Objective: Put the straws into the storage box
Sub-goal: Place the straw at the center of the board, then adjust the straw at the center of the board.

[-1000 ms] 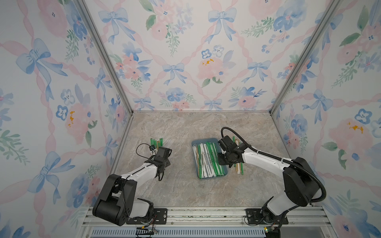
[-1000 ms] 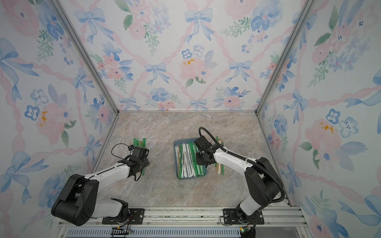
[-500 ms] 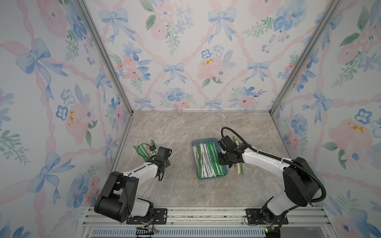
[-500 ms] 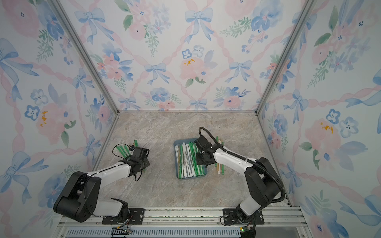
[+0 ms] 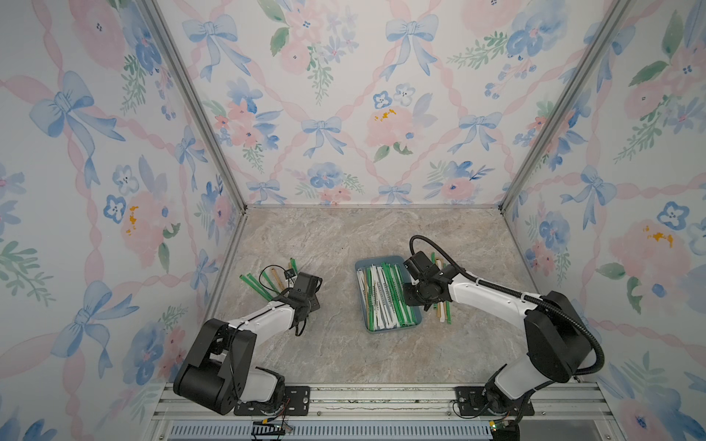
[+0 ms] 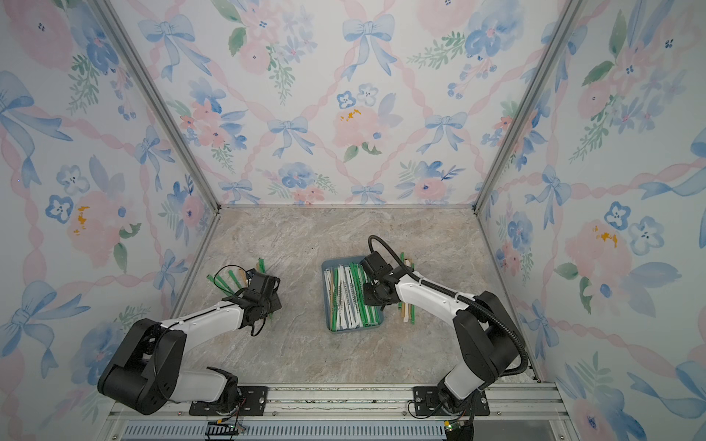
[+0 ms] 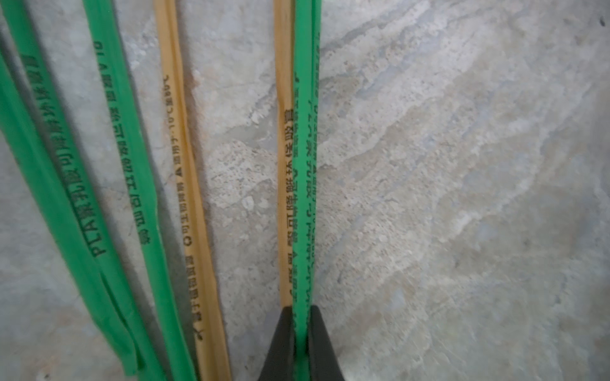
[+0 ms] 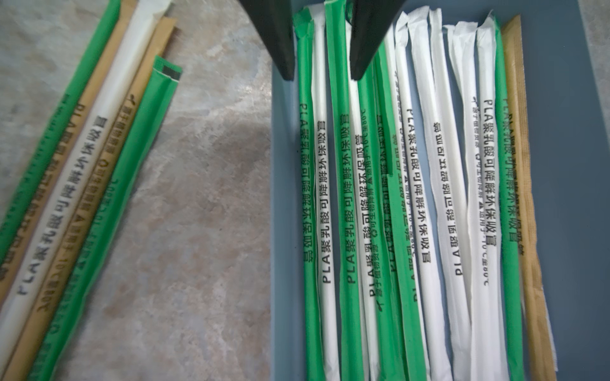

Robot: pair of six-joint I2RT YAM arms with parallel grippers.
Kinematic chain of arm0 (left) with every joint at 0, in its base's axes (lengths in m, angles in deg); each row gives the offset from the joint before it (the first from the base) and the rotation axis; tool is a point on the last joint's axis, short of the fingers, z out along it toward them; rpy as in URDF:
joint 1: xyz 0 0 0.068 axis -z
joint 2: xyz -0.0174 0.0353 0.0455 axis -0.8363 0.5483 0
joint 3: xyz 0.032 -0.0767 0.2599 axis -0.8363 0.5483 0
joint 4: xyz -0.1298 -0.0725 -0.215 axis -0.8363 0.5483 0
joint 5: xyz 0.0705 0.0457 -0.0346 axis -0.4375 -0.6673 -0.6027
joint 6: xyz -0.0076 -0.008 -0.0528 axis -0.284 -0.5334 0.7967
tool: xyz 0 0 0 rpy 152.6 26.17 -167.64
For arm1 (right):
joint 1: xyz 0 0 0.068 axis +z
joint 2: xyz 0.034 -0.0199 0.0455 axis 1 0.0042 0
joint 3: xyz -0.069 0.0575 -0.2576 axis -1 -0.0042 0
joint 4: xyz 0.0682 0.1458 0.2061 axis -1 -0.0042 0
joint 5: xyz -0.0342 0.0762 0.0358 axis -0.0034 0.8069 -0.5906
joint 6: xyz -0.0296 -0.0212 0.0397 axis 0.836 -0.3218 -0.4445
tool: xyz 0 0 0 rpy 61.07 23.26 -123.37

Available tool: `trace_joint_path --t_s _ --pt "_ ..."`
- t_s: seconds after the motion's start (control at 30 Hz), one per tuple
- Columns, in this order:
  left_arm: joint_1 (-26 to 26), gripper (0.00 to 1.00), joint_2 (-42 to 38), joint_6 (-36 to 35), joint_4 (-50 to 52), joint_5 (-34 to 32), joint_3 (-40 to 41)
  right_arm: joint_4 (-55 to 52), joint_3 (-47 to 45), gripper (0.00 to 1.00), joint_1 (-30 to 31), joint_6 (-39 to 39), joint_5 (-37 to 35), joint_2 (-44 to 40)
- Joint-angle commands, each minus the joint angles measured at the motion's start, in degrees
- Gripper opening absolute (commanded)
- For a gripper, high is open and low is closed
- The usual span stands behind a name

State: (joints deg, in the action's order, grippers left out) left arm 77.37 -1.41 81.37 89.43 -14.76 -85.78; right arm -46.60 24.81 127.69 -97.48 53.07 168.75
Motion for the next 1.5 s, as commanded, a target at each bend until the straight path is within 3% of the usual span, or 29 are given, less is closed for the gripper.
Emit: trace_joint_path --t_s 0.0,0.4,0.63,0.9,1.0,1.17,1.47 --pt "2.6 0.08 -0.3 -1.4 1.1 0.4 -1.8 0.5 -0.3 0.31 0.2 -0.6 -0.9 -0.8" --pt "12.1 0.08 5.6 0.1 0.9 0.8 -8.3 0.5 -0.6 0.31 0.1 -0.7 -1.0 -1.0" --pt "13.3 0.24 6.0 2.2 1.0 0.6 -7.9 0.3 -0.7 0.31 0.2 -0.7 -1.2 -1.3" --pt "12.8 0.42 1.0 0.6 1.3 -2.9 -7.7 0.3 -0.5 0.31 0.2 -0.7 -1.2 -1.3" --pt "10.3 0.44 -1.4 -0.3 1.9 -3.3 -7.2 0.2 -0.3 0.31 0.2 -0.7 -1.2 -1.3" --pt "1.1 0.46 -6.6 -0.2 3.8 -3.2 -4.4 0.1 0.0 0.31 0.1 -0.4 -1.2 -1.3" --pt "-14.4 0.64 -7.0 -1.6 5.2 -2.7 -2.9 0.3 0.2 0.31 0.0 0.2 -0.8 -0.8"
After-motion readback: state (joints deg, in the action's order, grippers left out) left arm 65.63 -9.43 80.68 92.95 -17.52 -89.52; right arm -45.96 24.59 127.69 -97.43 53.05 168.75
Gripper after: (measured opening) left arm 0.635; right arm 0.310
